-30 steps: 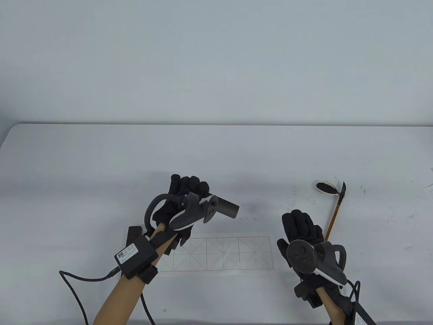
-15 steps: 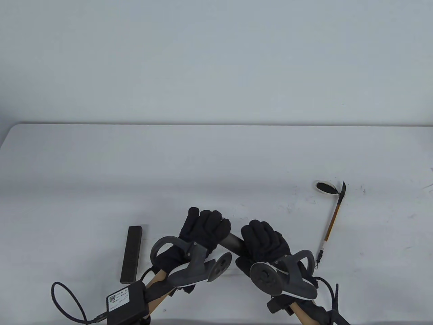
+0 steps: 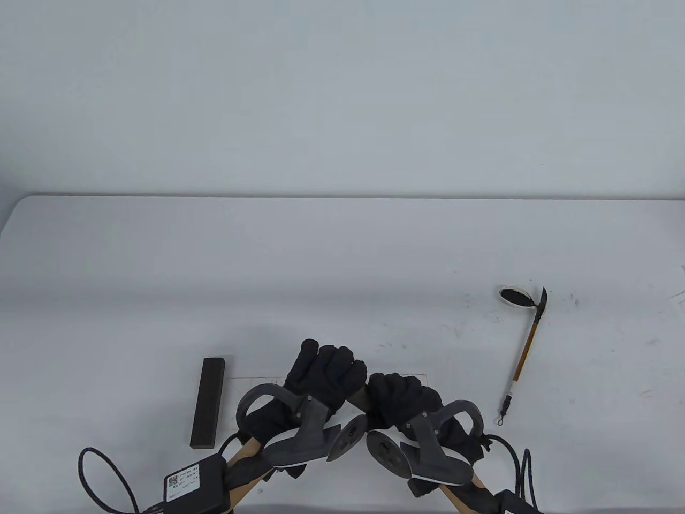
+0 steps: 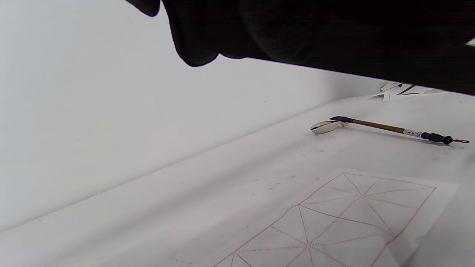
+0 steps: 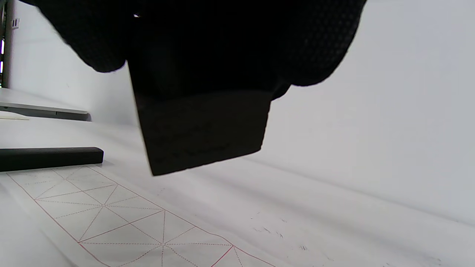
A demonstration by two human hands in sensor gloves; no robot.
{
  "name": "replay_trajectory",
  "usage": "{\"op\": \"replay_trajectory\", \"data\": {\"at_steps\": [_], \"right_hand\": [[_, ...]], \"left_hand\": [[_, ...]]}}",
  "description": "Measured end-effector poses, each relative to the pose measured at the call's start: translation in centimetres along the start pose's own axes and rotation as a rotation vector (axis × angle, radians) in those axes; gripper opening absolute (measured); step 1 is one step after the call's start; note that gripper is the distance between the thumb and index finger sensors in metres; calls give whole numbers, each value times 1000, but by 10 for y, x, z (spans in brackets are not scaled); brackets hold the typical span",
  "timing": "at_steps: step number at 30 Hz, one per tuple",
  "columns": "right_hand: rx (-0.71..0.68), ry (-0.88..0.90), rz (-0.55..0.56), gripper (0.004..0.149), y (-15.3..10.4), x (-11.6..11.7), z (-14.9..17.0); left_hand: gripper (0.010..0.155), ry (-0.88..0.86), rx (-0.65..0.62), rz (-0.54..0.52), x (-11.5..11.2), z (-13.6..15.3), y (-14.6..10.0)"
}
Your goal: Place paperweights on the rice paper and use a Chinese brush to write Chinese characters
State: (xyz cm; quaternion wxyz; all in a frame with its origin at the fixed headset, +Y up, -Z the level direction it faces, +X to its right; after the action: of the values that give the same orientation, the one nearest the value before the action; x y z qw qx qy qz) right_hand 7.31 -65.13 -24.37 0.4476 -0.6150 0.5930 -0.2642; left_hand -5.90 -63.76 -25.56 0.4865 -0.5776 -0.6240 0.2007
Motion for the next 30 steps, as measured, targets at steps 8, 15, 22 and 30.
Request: {"op": "replay_trajectory", "data": {"at_steps": [8, 15, 22, 30], "right_hand": [[6, -43, 80, 70, 2, 6, -3], [38, -31, 41, 70, 7, 15, -2], [85, 1, -64, 70, 21, 33, -1], [130, 66, -189, 70, 43, 58, -4]], "left_hand": [[70, -50, 1, 53, -8, 2, 5], [75, -34, 80, 75, -20, 23, -4], [76, -141, 357, 191, -50, 94, -42], [76, -330, 629, 225, -93, 150, -83]]}}
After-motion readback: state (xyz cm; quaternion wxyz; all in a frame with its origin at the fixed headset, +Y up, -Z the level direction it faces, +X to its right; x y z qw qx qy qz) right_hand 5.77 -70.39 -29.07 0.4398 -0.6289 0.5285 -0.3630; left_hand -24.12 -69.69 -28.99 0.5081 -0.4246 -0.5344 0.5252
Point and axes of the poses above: the tracker on the back of each hand, its own z axis roughly to the little-finger side, its own y axis roughly from the wrist to the fingertips, x = y × z, the point moved 1 cm from there along y, roughly from the wrist to the fingertips, and after that the axes turned 8 degrees about -z, right-handed, at the moved point
